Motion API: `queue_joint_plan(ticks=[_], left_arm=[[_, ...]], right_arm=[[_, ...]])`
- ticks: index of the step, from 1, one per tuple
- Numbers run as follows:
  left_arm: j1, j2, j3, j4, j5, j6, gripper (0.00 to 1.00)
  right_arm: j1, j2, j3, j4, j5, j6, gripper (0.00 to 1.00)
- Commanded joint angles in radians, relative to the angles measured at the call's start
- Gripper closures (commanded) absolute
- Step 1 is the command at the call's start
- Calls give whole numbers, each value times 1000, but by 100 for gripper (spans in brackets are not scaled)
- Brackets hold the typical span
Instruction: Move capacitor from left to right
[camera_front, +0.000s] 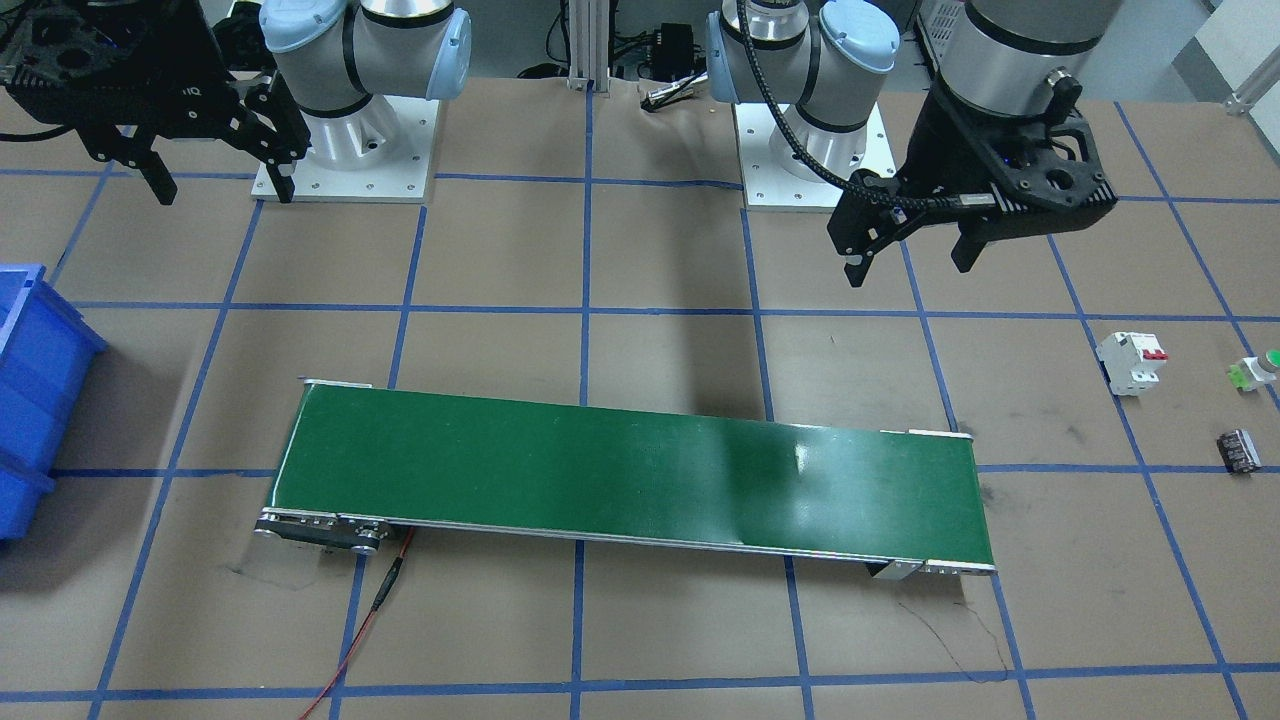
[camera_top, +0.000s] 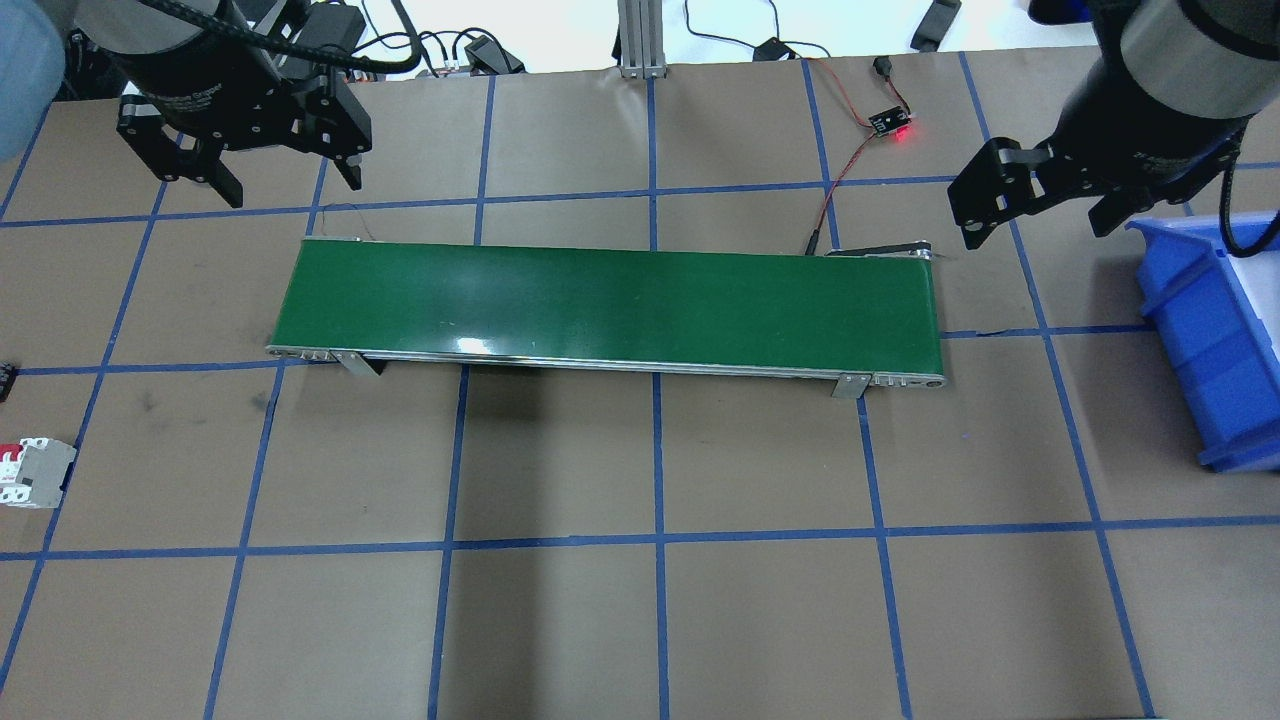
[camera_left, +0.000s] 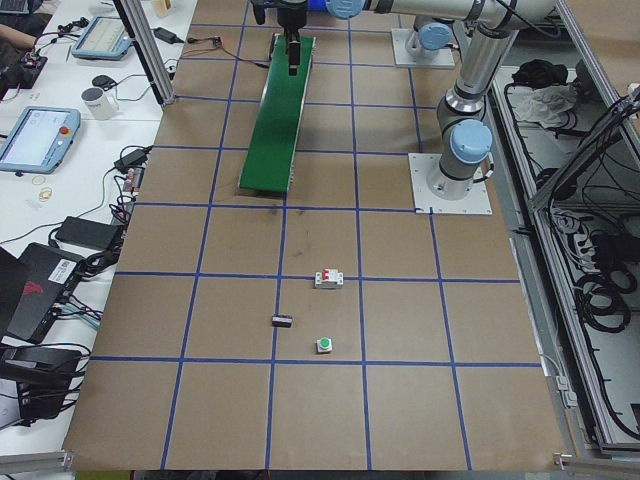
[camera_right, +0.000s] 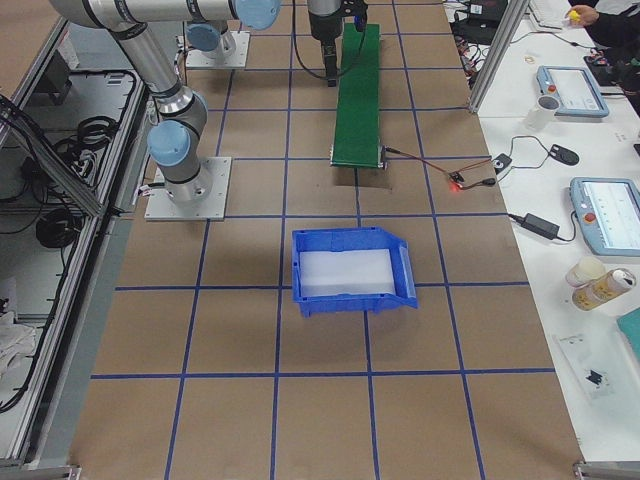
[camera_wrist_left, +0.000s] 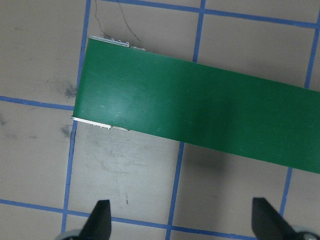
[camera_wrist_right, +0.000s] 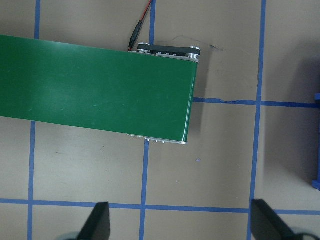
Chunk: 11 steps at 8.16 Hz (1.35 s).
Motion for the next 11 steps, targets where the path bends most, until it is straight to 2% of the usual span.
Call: queue_joint_plan(ticks=[1, 4, 6, 8, 9, 10, 11], left_arm=[[-18, 11, -2, 4, -21, -6, 0], [35, -3, 10, 10, 0, 107, 0], [256, -17, 12, 4, 17, 155, 0], [481, -57, 10, 10, 22, 370, 0], [561, -81, 13, 50, 22, 508, 0], [642, -118, 12, 141, 23, 636, 0], [711, -187, 6, 206, 23, 766, 0]], right_arm=[[1, 31, -8, 4, -4, -19, 0], [0, 37, -8, -3, 7, -9, 0], [1, 38, -6, -3, 8, -9, 0], [1, 40, -6, -3, 8, -9, 0], [1, 40, -6, -3, 7, -9, 0], [1, 40, -6, -3, 7, -10, 0], [1, 40, -6, -5, 7, -10, 0]])
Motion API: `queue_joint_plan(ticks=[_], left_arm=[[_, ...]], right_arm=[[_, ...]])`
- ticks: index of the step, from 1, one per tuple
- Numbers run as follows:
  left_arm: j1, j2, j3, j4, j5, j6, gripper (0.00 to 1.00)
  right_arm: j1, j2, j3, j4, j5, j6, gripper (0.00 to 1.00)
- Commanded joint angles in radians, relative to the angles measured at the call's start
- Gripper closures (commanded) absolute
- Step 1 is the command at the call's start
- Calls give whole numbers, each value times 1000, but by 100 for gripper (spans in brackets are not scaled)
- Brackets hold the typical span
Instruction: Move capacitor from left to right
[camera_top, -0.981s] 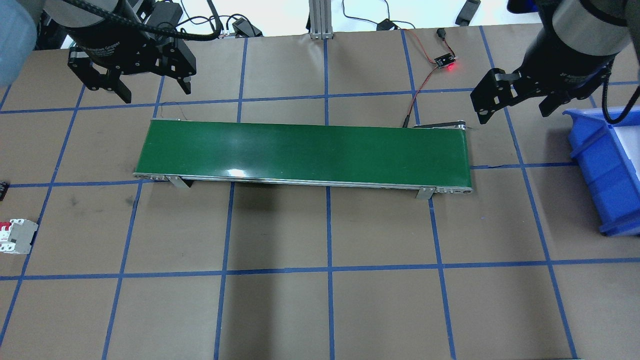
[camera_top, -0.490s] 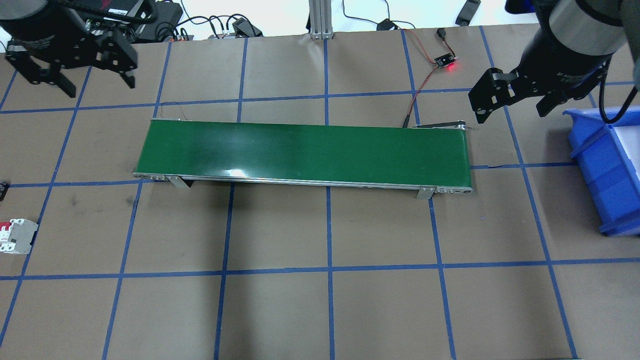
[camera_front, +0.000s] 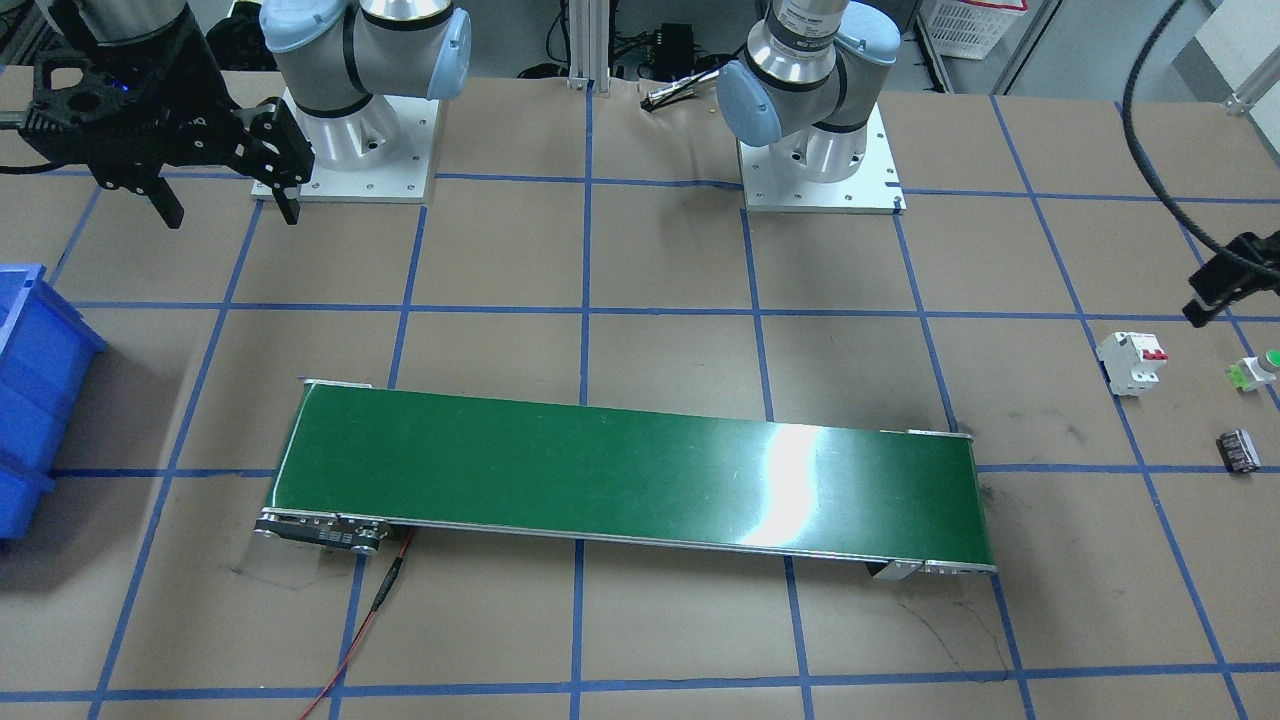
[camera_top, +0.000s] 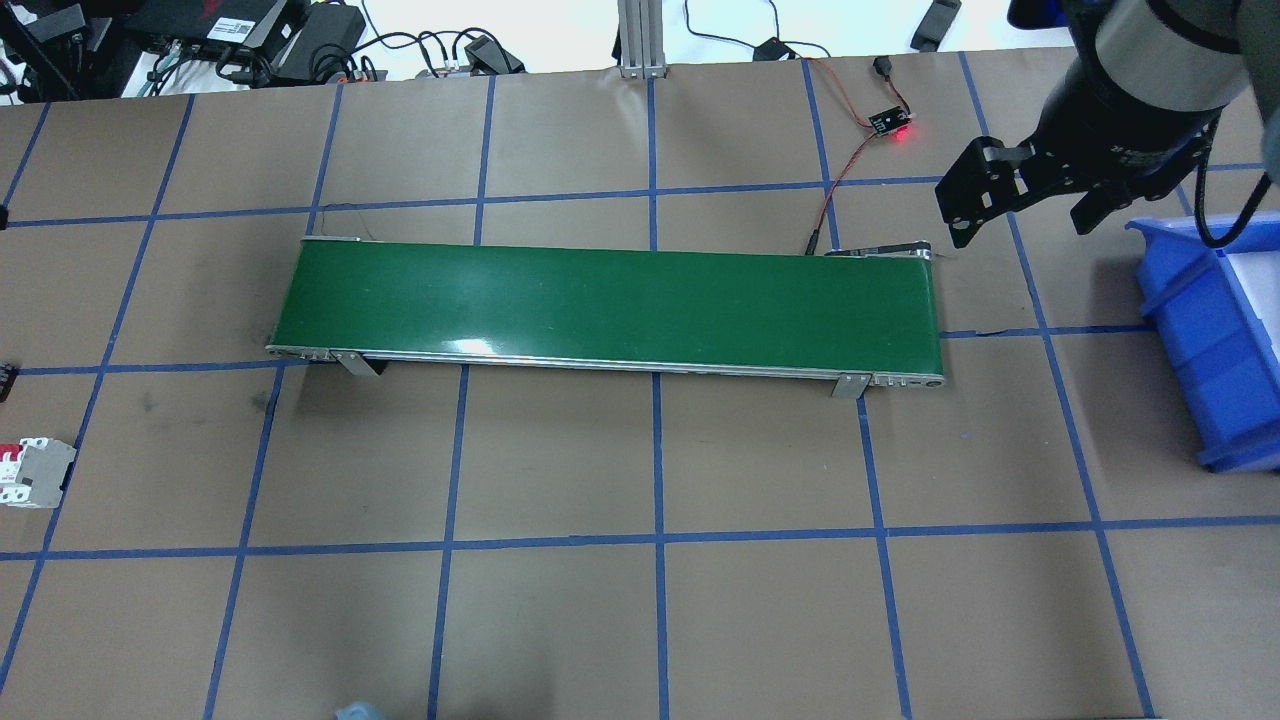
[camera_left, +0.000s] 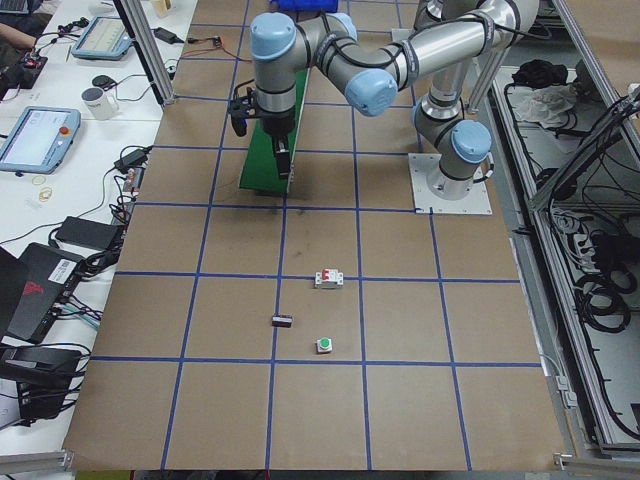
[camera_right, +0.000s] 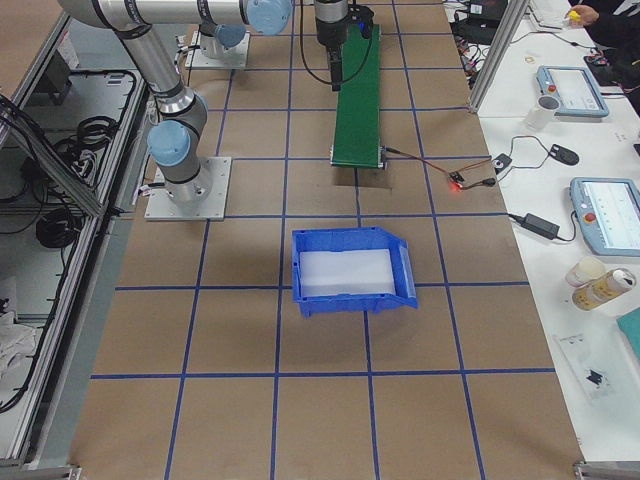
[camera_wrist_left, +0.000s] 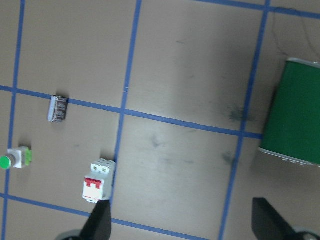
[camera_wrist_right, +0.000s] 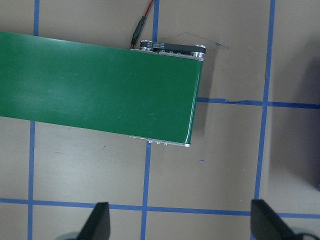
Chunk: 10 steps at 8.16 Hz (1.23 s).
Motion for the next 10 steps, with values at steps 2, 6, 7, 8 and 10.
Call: queue_joint_plan(ticks=[2, 6, 7, 8, 10], left_arm=[[275, -266, 0, 210, -2, 342, 0], [306, -471, -3, 469, -26, 546, 0], [305, -502, -7, 470, -57, 553, 0], [306, -529, -4, 476, -57, 584, 0], [306, -540, -4, 540, -54, 658, 0]], right_arm=[[0, 0, 0, 0, 0, -1, 0], [0, 0, 0, 0, 1, 1, 0], [0, 0, 0, 0, 1, -1, 0], [0, 0, 0, 2, 0, 1, 0], [0, 0, 0, 5, 0, 1, 0]])
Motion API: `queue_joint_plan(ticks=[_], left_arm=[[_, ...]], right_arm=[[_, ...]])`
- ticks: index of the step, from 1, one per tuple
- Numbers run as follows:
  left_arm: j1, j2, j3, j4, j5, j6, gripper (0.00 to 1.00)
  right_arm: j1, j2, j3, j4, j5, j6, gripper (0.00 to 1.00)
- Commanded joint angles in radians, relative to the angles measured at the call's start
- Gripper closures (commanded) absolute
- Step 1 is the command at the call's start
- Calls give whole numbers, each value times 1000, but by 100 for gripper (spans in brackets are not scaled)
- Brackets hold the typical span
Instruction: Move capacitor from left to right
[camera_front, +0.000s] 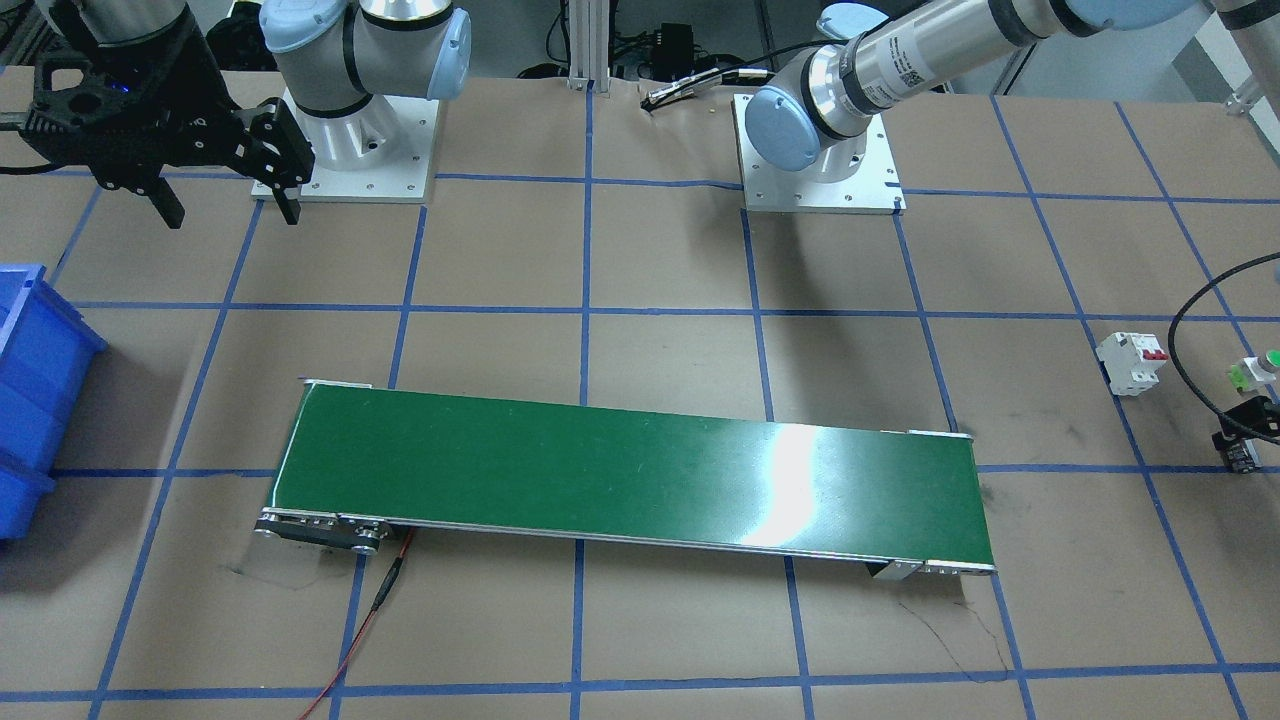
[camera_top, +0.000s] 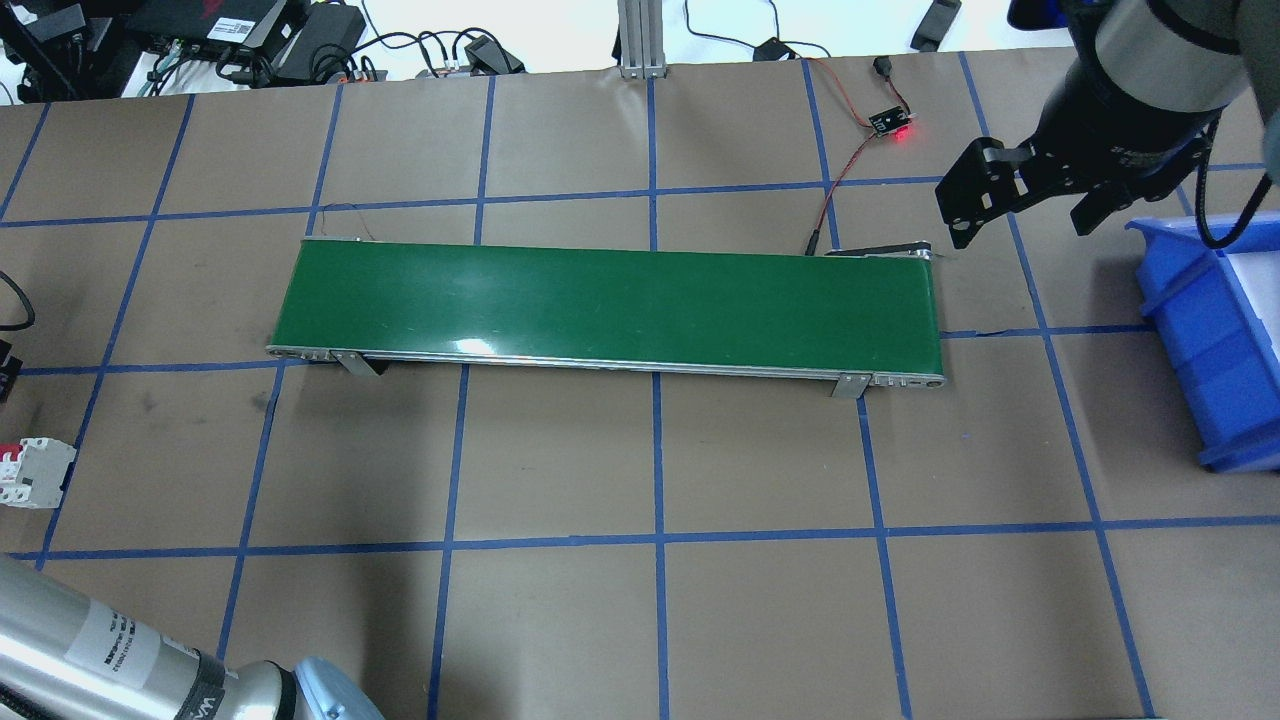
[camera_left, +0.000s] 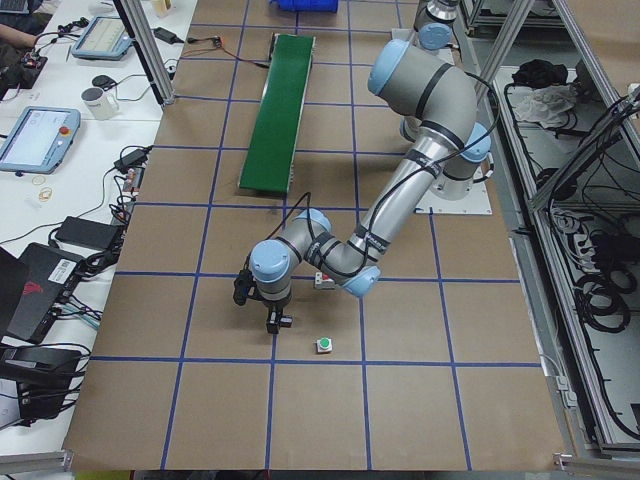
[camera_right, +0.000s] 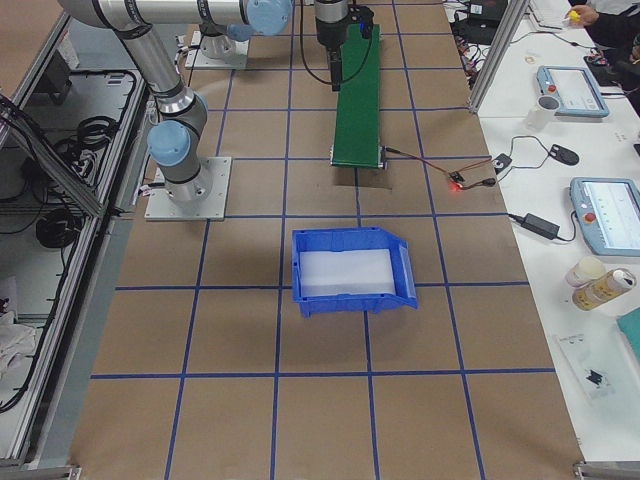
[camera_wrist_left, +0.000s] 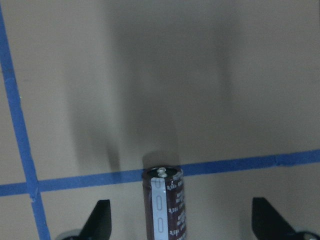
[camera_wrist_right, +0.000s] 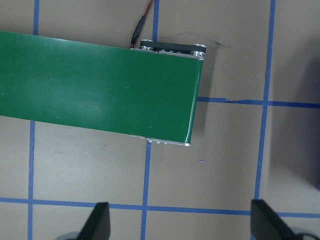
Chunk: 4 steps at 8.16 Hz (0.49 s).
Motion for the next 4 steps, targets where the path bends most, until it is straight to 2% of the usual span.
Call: queue_joint_plan(ticks=[1, 2, 4], left_arm=[[0, -17, 0, 44, 6, 49, 6], [0, -17, 0, 44, 9, 49, 29], [0, -17, 0, 44, 9, 50, 31]], right_arm=[[0, 0, 0, 3, 0, 0, 0], [0, 0, 0, 4, 0, -1, 0], [0, 0, 0, 7, 0, -1, 0]])
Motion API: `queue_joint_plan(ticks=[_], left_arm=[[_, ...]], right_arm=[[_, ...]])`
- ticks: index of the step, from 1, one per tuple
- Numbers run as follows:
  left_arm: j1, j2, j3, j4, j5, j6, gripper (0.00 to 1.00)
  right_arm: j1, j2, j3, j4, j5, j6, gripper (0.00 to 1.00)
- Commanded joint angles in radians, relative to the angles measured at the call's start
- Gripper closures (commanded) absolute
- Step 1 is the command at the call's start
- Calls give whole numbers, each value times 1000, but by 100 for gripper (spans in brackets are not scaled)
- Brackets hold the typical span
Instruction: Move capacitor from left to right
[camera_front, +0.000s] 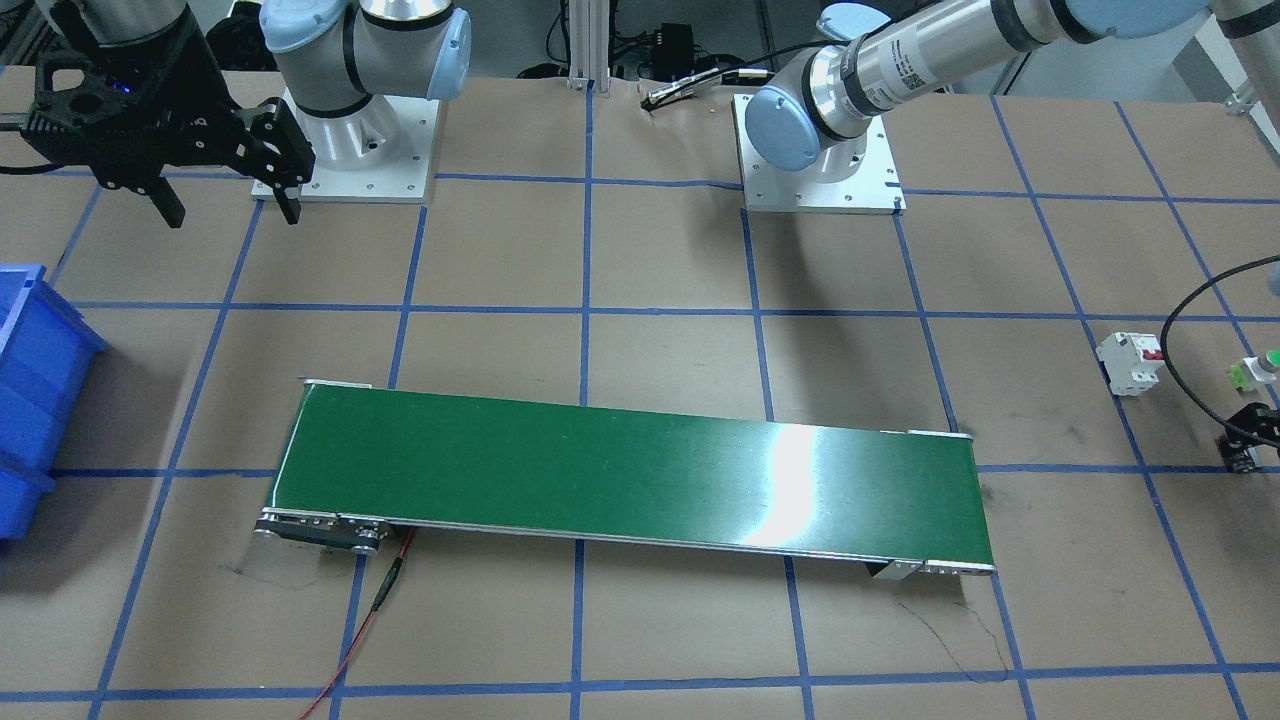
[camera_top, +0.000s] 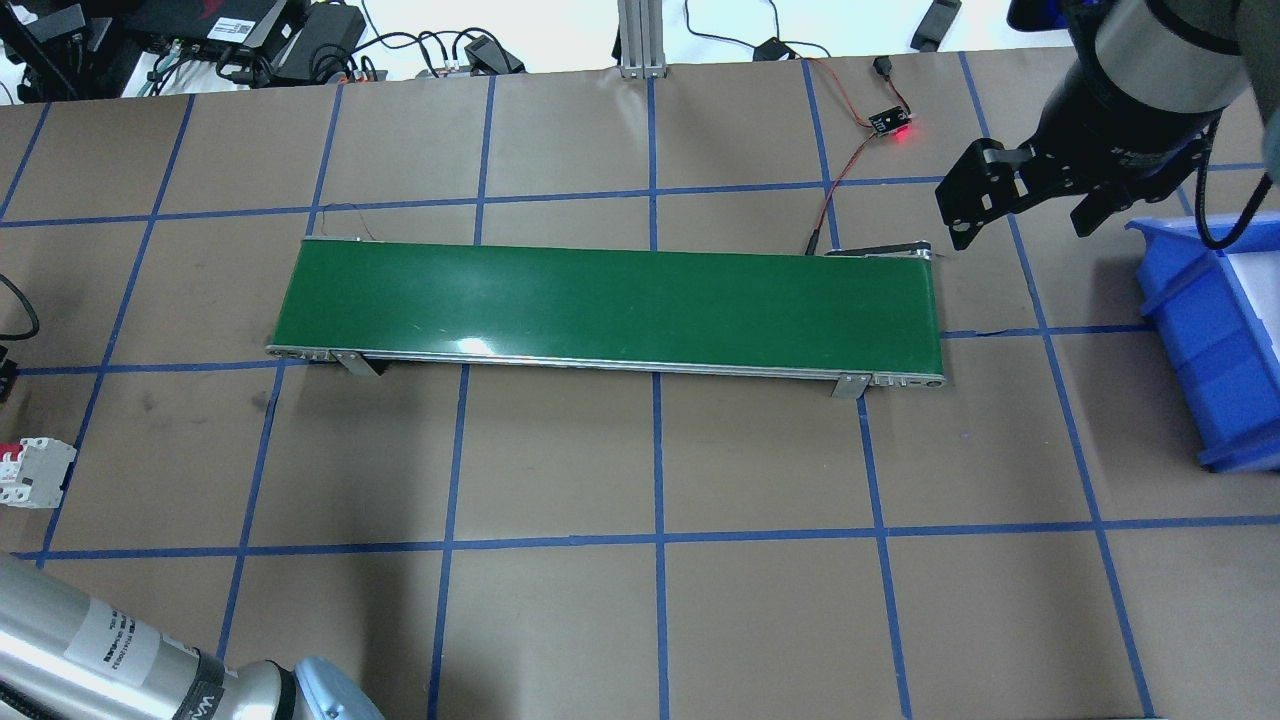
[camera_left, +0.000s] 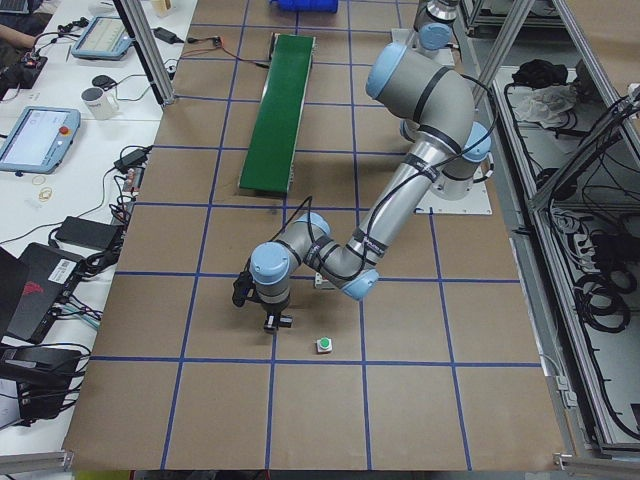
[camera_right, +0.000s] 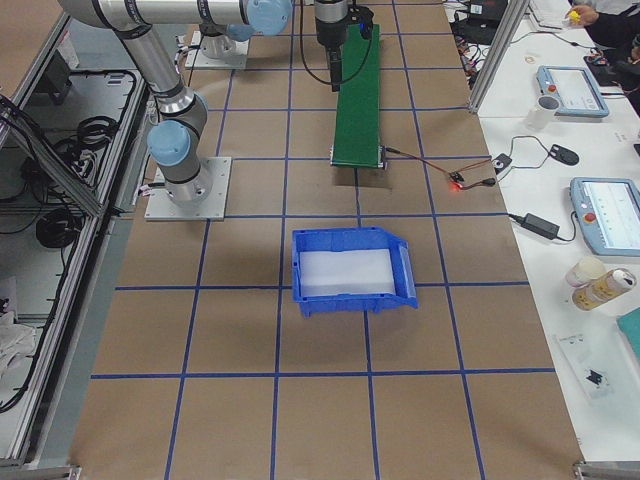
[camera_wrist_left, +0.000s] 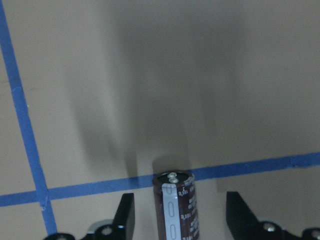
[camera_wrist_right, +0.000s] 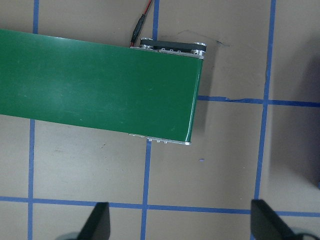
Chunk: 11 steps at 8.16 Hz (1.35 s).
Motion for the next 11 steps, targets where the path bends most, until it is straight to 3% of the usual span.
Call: queue_joint_plan(ticks=[1, 4, 5, 6, 10, 11], left_arm=[[2, -5, 2, 0, 1, 2, 31], [2, -24, 2, 2, 3, 13, 24], [2, -19, 2, 2, 1, 13, 33], [2, -25, 2, 0, 15, 13, 55], [0, 13, 3, -16, 24, -2, 94], [-3, 69, 5, -103, 23, -28, 100]], right_arm=[[0, 0, 2, 5, 0, 1, 0], [0, 0, 5, 8, 1, 1, 0], [0, 0, 5, 8, 2, 1, 0], [0, 0, 5, 8, 2, 1, 0], [2, 0, 5, 8, 2, 5, 0], [2, 0, 5, 6, 3, 5, 0]])
